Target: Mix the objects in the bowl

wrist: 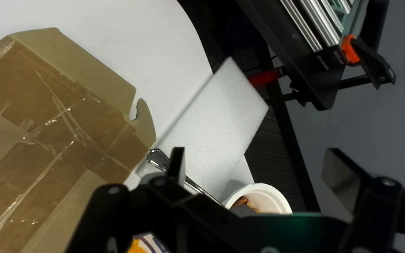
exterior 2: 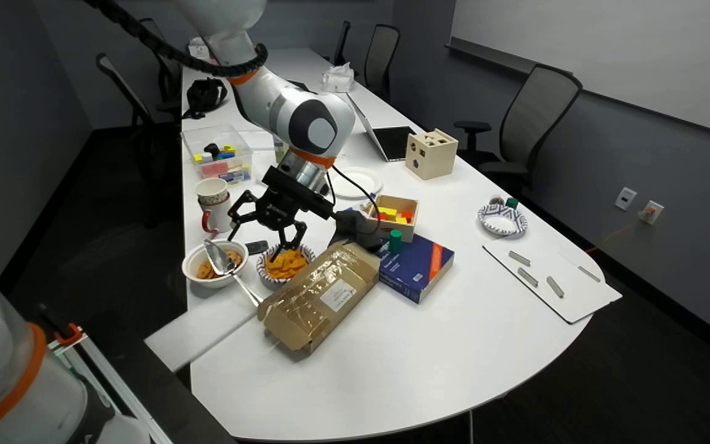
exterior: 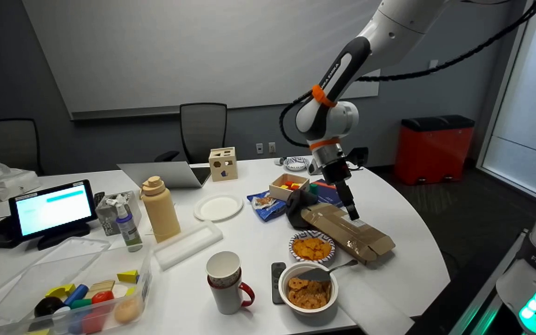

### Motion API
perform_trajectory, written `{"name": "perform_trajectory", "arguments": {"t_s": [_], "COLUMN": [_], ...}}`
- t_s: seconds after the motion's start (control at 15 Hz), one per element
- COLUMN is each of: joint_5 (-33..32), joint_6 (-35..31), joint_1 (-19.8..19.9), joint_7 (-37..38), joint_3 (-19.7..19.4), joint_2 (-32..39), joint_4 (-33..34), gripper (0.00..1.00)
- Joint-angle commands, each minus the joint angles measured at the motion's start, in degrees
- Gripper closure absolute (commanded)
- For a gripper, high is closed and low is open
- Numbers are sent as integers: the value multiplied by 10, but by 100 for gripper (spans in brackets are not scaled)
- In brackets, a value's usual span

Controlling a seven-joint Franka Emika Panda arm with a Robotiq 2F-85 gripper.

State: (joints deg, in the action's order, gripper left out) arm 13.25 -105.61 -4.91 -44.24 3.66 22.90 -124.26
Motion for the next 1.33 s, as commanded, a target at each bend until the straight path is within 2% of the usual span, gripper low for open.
{"name": "perform_trajectory", "arguments": {"t_s": [0.0,0.13,0.4,0.87,1.27], "joint_5": [-8,-9,1,-4,-15], "joint_6": [0,0,-14,-103,-141], "joint_1": [20,21,26,40,44], "joint_7": [6,6,-9,-39,-69], "joint_3": [19,19,33,60,76], "joint_2": [6,9,58,106,145], "joint_4": [5,9,29,20,24], "gripper": [0,0,0,0,0]}}
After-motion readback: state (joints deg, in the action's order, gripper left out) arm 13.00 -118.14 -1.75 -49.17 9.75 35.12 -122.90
